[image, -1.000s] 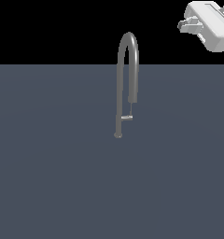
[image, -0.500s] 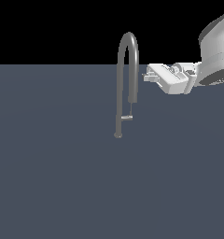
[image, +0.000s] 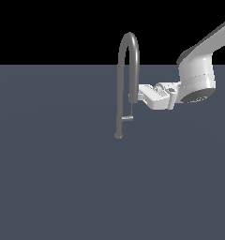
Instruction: Turn on the faucet by rotating a designated handle.
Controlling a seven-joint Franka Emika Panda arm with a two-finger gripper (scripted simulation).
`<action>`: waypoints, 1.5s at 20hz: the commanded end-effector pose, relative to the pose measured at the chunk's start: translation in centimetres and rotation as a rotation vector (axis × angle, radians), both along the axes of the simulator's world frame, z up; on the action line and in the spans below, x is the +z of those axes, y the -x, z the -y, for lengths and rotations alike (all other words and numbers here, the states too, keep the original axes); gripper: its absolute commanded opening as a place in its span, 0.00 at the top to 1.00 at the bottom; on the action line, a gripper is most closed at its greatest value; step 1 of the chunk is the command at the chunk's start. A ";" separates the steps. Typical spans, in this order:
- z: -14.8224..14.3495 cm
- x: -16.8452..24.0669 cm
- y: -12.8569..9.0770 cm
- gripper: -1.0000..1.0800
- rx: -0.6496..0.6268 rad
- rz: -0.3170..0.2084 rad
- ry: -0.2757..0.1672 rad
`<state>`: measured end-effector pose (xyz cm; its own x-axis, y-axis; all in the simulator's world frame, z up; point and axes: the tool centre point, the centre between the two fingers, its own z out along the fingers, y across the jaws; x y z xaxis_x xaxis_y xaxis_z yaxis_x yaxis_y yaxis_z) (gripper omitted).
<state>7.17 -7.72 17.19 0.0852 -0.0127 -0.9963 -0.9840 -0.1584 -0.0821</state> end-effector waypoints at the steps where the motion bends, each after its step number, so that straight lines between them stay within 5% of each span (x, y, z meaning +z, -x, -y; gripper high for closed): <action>1: -0.4 -0.7 0.0 1.00 0.004 -0.018 0.004; 9: -0.5 -0.9 0.0 1.00 0.006 -0.023 0.004; 17: -1.0 -2.4 0.3 1.00 0.001 -0.085 -0.012; 30: -0.7 -1.8 1.8 1.00 0.001 -0.086 -0.012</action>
<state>5.64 -6.93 15.24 -0.0006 -0.0003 -1.0000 -0.9873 -0.1590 0.0006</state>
